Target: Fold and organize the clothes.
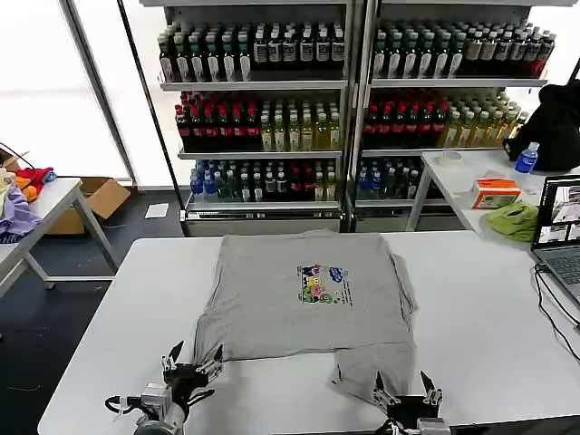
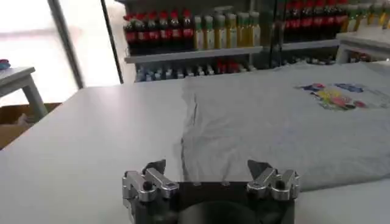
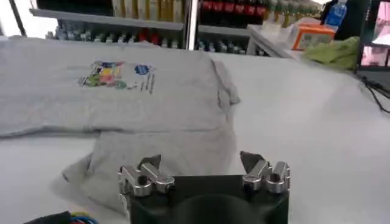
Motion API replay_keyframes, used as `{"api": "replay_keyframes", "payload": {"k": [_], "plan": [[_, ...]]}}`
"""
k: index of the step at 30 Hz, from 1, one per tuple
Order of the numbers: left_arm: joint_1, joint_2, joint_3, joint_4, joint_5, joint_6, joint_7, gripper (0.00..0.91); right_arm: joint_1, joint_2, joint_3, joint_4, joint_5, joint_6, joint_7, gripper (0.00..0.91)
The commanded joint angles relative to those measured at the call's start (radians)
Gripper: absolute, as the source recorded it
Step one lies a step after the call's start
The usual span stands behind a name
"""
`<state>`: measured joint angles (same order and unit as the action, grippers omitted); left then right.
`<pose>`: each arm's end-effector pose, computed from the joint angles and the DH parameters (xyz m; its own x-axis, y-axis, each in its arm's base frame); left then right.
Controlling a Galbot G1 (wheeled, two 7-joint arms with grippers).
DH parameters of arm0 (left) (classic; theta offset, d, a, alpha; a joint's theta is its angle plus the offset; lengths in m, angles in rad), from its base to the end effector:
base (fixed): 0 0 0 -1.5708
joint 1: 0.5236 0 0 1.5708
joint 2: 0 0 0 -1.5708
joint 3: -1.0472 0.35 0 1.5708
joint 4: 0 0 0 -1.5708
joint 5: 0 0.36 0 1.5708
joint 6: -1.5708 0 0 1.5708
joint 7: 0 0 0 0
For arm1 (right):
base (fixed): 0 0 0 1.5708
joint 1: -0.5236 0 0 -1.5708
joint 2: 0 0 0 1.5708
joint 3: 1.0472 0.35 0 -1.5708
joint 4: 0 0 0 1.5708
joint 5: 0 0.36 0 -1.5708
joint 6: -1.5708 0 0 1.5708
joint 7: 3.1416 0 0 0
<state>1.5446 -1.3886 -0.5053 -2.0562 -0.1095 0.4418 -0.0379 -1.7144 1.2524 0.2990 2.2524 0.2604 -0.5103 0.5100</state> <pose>0.1939 0.0273 -0.3102 -0.8951 0.0345 0.4445 0.0674 0.9960 0.0584 0.1296 0.0206 -0.2759 -0.8405 0.1189 0.5286 0.0677 0.9910 -0.1153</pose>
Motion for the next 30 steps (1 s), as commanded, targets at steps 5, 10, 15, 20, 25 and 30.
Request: {"api": "replay_keyframes", "payload": {"k": [5,10,15,20,25,30], "plan": [[0.0,-0.003,0.01,0.028,-0.017,0.005,0.001,0.856,-0.01,0.015,-0.006,-0.02,0.001,0.001,0.009,0.907],[0.006,-0.004,0.009,0.027,-0.03,0.006,0.0,0.212,-0.013,0.017,-0.014,-0.031,-0.002,0.009,0.009,0.846],[0.017,-0.009,0.009,0.023,-0.023,0.009,-0.003,0.03,-0.011,0.023,-0.016,-0.051,-0.009,0.028,0.001,0.06],[0.023,-0.011,0.009,0.019,-0.001,0.009,-0.003,0.01,-0.008,0.033,-0.019,-0.098,0.0,0.056,-0.007,0.0],[0.026,-0.015,0.011,0.012,0.008,0.009,-0.002,0.01,-0.006,0.037,-0.027,-0.129,-0.007,0.099,-0.018,0.0],[0.028,-0.02,0.016,0.001,0.017,0.006,0.001,0.01,-0.004,0.036,-0.032,-0.115,-0.049,0.185,-0.05,0.0]]}}
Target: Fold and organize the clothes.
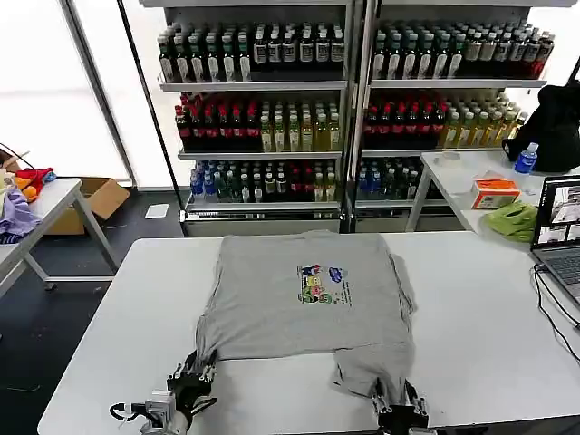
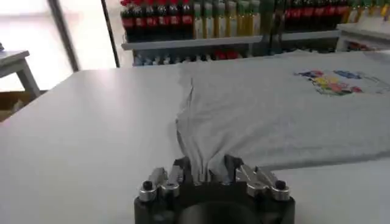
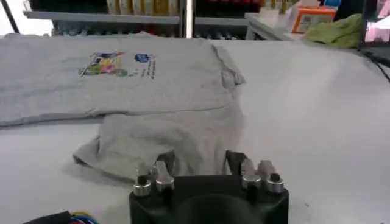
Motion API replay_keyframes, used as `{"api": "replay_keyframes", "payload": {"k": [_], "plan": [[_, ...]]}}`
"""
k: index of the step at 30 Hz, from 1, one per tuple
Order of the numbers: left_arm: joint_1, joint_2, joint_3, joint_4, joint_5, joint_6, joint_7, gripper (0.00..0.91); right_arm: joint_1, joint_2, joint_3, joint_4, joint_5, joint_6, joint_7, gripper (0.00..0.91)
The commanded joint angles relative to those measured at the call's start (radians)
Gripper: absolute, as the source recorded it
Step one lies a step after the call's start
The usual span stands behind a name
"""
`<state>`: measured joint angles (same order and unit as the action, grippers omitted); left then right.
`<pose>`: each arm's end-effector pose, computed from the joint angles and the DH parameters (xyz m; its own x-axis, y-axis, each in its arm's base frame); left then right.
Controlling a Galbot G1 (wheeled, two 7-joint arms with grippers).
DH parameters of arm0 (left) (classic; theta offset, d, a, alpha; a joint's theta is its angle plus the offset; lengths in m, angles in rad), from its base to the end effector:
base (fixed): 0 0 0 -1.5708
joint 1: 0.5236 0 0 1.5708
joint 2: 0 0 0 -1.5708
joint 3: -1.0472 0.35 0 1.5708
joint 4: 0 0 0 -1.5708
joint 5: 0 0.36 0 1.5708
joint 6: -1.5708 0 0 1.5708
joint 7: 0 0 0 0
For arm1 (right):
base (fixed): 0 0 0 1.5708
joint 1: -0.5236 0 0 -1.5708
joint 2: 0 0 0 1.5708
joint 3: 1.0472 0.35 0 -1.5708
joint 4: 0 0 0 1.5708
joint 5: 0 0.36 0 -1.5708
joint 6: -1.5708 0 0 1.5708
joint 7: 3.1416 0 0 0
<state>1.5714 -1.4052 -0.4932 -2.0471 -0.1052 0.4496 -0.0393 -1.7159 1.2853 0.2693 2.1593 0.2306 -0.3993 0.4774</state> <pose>0.1847 0.0209 -0.3194 -0.8742 0.0406 0.4838 0.0694 0.9967 0.0418 0.1249 0.0300 -0.3094 -0.8491 0.0941 0.5198 0.0628 0.9950 -0.0775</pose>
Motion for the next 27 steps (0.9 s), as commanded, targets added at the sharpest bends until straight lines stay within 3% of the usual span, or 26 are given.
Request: {"api": "replay_keyframes", "payload": {"k": [1,13,27], "plan": [[0.001,-0.005,0.005,-0.01,0.013,-0.002,0.004,0.01,-0.001,0.002,-0.002,-0.013,-0.024,0.089,-0.025,0.0],[-0.048,-0.016,-0.009,-0.03,-0.07,-0.071,-0.012,0.01,0.057,-0.007,0.029,0.018,-0.084,0.182,-0.096,0.0],[-0.186,-0.006,-0.018,0.03,-0.163,-0.109,-0.01,0.0,0.277,-0.007,0.082,-0.024,-0.085,0.151,-0.132,0.0]]}}
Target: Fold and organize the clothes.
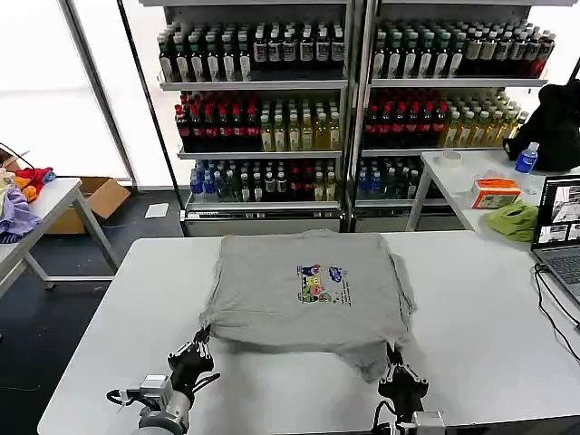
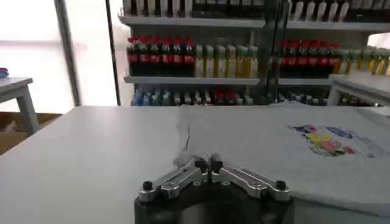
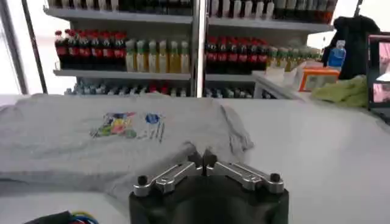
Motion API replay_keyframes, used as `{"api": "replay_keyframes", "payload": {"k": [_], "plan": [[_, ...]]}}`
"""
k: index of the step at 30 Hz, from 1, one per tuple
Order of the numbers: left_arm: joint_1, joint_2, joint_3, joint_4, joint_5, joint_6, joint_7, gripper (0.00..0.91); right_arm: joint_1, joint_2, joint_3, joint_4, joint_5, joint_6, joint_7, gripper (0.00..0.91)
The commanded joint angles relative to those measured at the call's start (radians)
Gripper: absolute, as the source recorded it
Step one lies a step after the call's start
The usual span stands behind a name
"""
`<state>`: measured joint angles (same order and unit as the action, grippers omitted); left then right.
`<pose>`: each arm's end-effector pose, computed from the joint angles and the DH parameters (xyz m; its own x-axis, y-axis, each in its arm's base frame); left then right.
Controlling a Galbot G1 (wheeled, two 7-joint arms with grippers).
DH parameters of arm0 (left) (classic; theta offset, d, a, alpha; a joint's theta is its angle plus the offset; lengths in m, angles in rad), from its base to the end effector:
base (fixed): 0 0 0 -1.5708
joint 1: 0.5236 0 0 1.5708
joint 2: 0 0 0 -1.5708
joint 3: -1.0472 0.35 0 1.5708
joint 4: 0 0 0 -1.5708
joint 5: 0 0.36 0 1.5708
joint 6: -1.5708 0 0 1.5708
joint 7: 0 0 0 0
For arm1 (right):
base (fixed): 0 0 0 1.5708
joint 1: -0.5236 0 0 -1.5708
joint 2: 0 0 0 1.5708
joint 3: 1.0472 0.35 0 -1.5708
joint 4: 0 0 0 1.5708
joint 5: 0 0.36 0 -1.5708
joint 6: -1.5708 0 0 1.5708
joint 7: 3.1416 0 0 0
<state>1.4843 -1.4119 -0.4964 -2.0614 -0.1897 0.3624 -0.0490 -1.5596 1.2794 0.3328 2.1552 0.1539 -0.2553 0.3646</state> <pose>0.2116 0.0200 -0.2970 -0.9472 0.0649 0.3141 0.0544 0.9976 -0.0420 0.1778 0.0111 -0.2852 -0.9742 0.0573 0.2184 0.0399 0.9958 -0.0829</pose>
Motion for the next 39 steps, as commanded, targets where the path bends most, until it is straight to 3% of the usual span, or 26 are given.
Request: {"api": "replay_keyframes", "payload": {"k": [1,8,23,39], "plan": [[-0.111,0.0,-0.018,0.052,-0.088,-0.02,-0.002,0.0,0.148,-0.005,0.025,-0.026,0.0,0.0,-0.02,0.0],[-0.216,0.016,-0.018,0.137,-0.122,-0.006,-0.008,0.0,0.33,-0.014,0.034,-0.118,0.067,-0.052,-0.03,0.0],[-0.408,0.05,0.054,0.343,-0.153,0.053,-0.024,0.01,0.6,-0.022,-0.016,-0.399,0.108,-0.123,-0.072,0.0],[-0.469,0.073,0.095,0.427,-0.177,0.069,-0.048,0.0,0.716,0.001,-0.047,-0.517,0.113,-0.198,-0.098,0.0]]}}
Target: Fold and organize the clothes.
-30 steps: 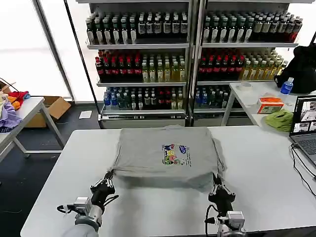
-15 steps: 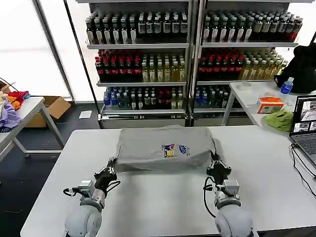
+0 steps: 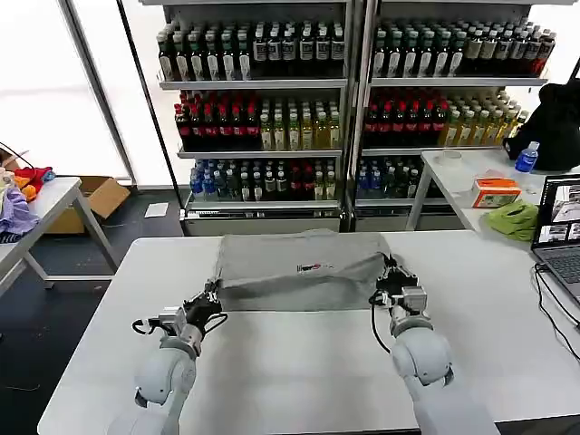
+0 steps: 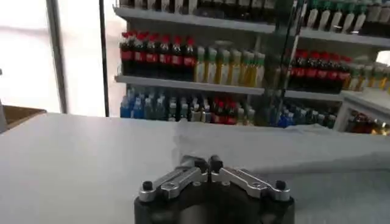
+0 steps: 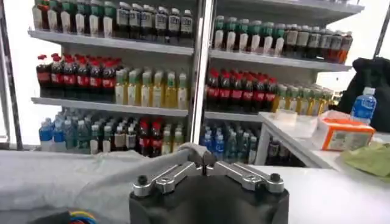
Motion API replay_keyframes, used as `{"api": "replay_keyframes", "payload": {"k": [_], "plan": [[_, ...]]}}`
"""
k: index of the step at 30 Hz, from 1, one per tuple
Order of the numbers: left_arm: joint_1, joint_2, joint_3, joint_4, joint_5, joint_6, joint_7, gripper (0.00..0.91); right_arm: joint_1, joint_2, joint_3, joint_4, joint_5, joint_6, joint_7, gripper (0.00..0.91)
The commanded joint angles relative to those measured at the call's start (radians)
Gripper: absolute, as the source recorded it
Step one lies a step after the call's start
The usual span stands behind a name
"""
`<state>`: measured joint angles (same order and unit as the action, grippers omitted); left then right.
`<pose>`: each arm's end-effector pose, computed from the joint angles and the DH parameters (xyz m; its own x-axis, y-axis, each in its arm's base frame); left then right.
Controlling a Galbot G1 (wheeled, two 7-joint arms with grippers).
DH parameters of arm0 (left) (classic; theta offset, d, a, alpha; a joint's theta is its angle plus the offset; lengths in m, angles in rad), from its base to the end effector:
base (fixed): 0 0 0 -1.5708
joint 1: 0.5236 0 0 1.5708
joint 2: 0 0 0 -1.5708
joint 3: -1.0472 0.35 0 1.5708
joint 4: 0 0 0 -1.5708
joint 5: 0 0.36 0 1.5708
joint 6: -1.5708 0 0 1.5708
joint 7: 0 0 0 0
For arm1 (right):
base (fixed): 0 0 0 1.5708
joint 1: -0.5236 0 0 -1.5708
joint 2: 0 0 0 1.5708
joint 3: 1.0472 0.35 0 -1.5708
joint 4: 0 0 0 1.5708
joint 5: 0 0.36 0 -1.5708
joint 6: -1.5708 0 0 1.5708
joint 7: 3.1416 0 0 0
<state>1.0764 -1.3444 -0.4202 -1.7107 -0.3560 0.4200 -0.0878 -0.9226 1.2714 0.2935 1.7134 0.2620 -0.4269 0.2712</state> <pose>0.3457 0.0314 -0.3106 -0.9374 0.0910 0.3362 0.0593 0.9929 -0.1033 0.3827 -0.0105 -0.2640 -0.9771 0.0373 0.2093 0.0118 0.9925 -0.1220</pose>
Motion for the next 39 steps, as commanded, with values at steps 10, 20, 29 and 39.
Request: {"api": "replay_keyframes", "payload": {"k": [10,20,29,39], "plan": [[-0.114,0.033,0.059,0.141,-0.001,0.005,0.005,0.0,0.065,0.013,-0.022,-0.117,0.01,-0.051,-0.019,0.0],[-0.112,0.043,0.065,0.103,0.024,-0.003,-0.007,0.907,0.055,0.037,-0.005,-0.107,0.05,-0.045,0.004,0.907],[-0.079,0.059,0.038,-0.022,-0.027,0.05,-0.032,0.907,0.052,0.08,0.006,-0.027,0.221,-0.142,0.174,0.907],[-0.053,0.069,0.02,-0.063,-0.058,0.073,-0.041,0.907,0.052,0.08,0.014,0.014,0.242,-0.15,0.251,0.907]]}}
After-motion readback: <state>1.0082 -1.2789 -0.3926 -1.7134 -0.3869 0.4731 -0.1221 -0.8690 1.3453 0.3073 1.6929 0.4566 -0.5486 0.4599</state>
